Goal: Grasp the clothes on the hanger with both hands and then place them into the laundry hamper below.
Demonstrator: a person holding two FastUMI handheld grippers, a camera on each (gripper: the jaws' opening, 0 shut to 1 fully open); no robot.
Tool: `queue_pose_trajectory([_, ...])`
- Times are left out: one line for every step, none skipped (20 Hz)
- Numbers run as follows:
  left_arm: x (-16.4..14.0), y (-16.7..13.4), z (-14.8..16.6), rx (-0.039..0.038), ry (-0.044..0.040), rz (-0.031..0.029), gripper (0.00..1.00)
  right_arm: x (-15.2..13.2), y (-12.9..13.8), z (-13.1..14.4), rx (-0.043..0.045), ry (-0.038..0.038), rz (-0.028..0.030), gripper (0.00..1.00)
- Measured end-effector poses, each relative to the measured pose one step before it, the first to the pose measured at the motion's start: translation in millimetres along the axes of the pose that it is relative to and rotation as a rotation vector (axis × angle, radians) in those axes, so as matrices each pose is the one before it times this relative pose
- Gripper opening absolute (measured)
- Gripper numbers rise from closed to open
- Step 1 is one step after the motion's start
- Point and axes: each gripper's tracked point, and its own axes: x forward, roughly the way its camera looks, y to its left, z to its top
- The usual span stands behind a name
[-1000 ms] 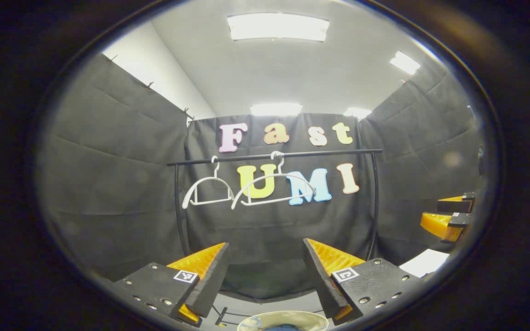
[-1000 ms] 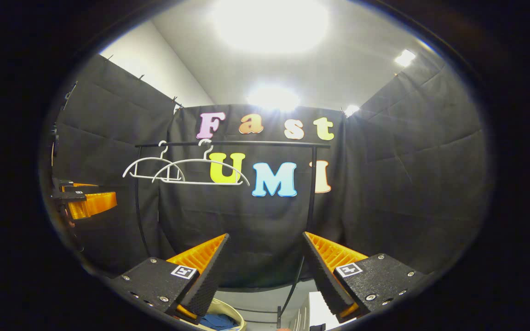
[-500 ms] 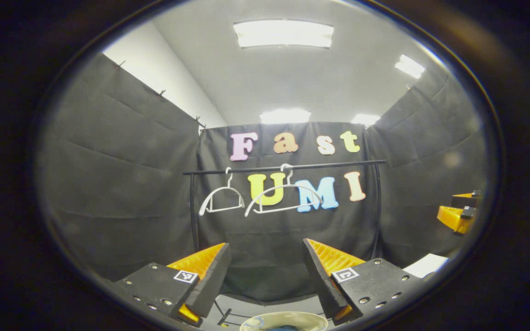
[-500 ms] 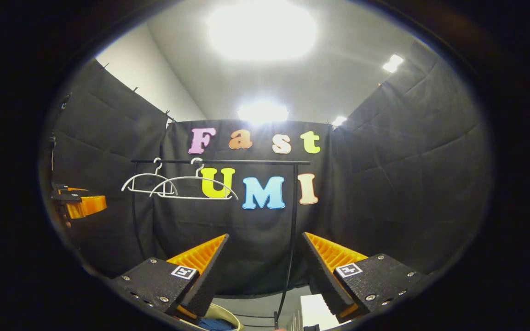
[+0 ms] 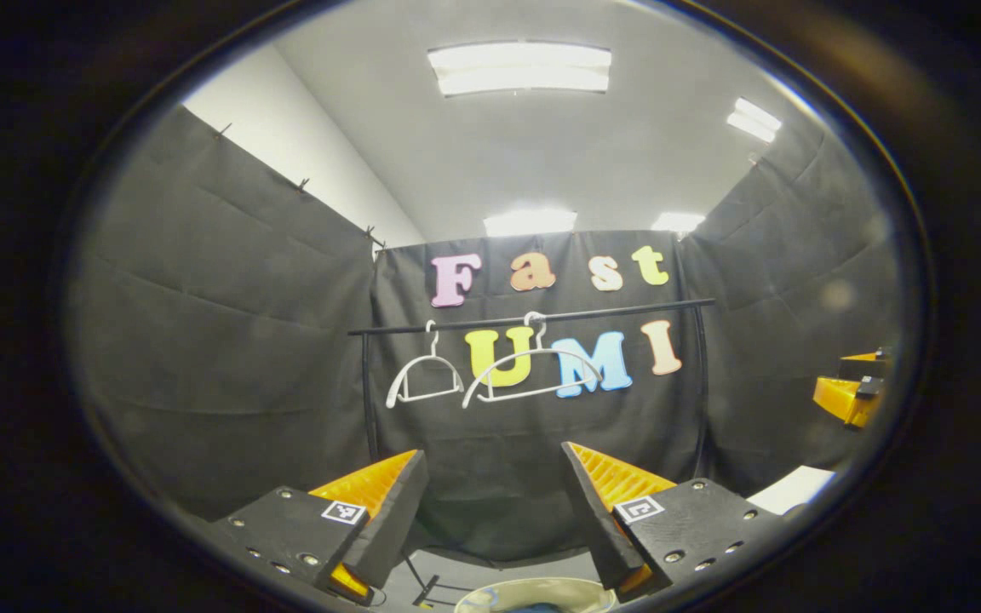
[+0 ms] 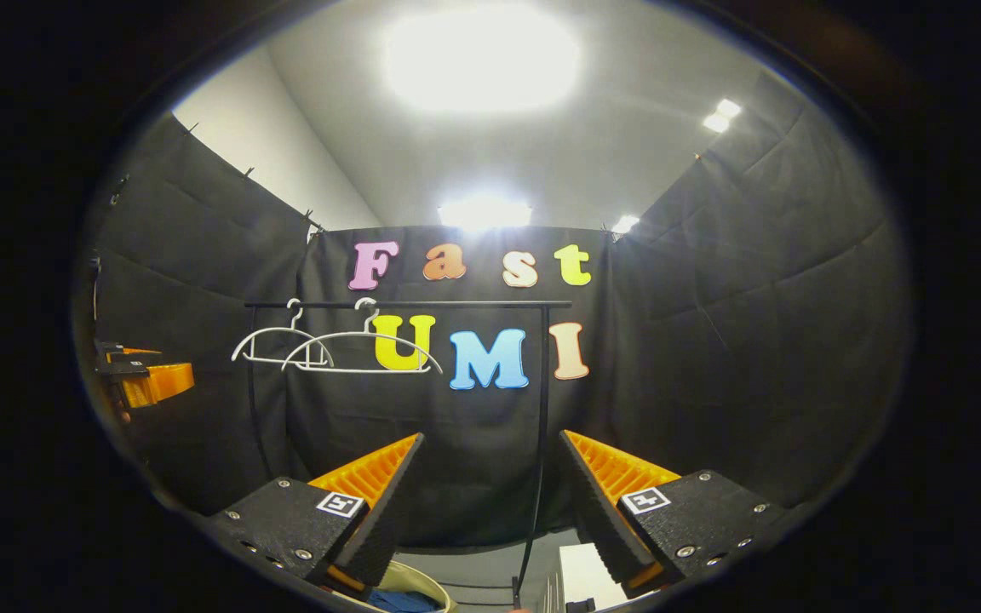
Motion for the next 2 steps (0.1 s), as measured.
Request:
queue_pose_trajectory([-0.24,-0.89,-0.11,0.00139,0.00063,-0.0003,0.9,0.1,-0.63,-0.51,0.00106,0.00123,-0.00035,0.94])
queue_pose_trajectory([0.68,0.25,-0.44,0.00135,0.00084,0.00078,0.9,0.5,0.05,-0.58,0.00117,0.00342,0.00099,0.94])
